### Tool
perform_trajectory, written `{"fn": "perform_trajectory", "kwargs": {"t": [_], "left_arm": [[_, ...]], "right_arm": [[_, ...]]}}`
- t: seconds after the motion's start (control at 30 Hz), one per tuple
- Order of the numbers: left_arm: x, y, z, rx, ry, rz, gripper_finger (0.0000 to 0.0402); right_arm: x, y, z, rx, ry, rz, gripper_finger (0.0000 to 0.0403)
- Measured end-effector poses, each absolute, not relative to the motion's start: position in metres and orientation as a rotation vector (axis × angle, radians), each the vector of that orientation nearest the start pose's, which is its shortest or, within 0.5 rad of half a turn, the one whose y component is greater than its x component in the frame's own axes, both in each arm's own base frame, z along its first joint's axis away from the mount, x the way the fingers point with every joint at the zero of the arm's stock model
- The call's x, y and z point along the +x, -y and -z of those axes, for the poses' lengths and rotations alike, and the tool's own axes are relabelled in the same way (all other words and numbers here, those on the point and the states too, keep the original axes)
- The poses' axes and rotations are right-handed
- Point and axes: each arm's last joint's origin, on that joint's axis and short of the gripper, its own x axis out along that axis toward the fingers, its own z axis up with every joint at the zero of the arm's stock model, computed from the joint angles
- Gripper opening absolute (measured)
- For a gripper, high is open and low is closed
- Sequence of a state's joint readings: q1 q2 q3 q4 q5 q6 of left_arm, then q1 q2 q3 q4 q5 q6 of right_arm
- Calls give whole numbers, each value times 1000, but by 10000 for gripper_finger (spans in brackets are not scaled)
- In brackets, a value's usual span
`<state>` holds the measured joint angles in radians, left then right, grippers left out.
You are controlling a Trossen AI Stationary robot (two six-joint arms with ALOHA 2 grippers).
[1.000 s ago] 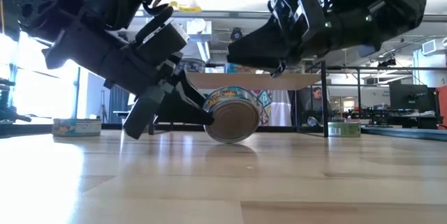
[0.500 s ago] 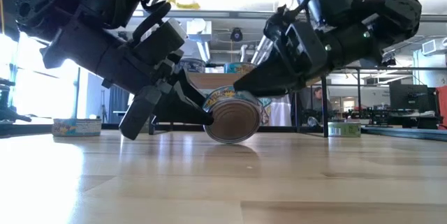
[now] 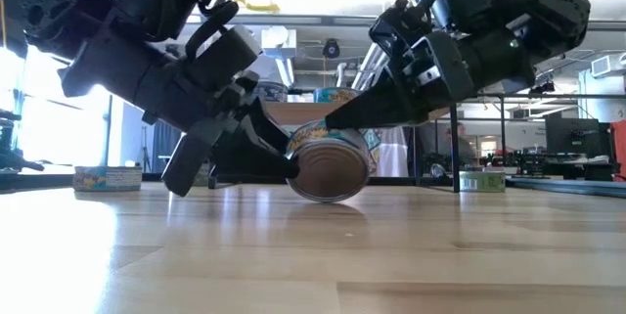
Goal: Stack canned seafood by type on shelf
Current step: Stack the yellow-blue tuna can on top of the other yellow-blue tuna can on the shelf
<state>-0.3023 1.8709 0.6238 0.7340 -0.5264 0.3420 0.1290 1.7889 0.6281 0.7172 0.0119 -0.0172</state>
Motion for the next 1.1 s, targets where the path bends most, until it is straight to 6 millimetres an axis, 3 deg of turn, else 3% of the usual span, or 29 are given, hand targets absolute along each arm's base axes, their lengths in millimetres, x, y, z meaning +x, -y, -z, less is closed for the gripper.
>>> {"fn": "perform_trajectory", "kwargs": {"t": [0.27,0.67,0.9,1.1], "left_arm": [[305,79,-97,388,-503,-131,216],[292,78,-82,229,-649,-185,218],[292,78,-82,245,-645,-179,218],[292,78,-82,246,-646,-179,218]], "right_arm": [[309,-49,-124,-61,-459,-183,3],[287,-64,-149,-89,-546,-61,0],[280,-67,-180,-178,-423,-14,0],[275,-67,-237,-297,-267,21,0]]}}
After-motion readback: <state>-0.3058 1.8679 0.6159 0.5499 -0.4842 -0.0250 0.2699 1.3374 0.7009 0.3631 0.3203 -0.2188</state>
